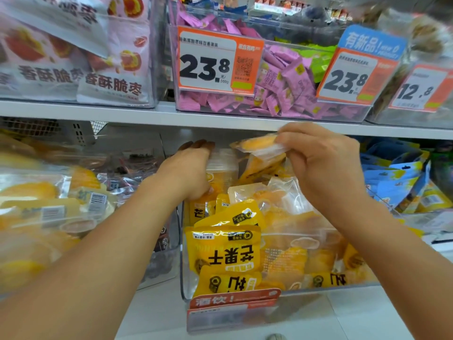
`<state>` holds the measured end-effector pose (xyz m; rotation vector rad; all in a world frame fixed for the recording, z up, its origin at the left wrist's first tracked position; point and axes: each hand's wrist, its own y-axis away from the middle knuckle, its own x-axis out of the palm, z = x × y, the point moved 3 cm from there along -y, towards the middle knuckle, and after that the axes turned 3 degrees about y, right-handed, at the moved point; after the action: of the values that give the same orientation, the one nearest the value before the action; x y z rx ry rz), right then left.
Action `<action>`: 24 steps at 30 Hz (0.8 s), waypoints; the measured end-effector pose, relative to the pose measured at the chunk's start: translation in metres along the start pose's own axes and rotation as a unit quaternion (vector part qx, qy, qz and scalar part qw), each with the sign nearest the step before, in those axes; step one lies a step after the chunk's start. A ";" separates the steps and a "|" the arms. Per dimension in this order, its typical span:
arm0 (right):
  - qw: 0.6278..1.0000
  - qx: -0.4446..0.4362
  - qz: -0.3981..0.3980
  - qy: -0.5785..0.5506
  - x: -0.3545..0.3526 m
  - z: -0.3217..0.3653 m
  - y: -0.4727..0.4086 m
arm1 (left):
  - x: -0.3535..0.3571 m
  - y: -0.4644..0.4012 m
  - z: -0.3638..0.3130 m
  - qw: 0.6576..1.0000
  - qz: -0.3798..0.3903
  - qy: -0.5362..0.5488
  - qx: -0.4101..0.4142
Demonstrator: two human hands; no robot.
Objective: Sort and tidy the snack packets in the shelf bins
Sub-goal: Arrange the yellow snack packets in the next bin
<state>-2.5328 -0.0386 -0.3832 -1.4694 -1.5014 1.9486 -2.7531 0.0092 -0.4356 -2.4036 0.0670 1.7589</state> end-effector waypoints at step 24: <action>0.909 0.230 0.096 -0.335 0.017 0.011 -0.008 | -0.045 0.051 0.002 0.874 -0.007 0.454 0.174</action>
<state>-2.5526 -0.0293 -0.3868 -0.7959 -0.9852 2.8687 -2.7756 -0.0436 -0.3986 -2.6650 0.4270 0.4021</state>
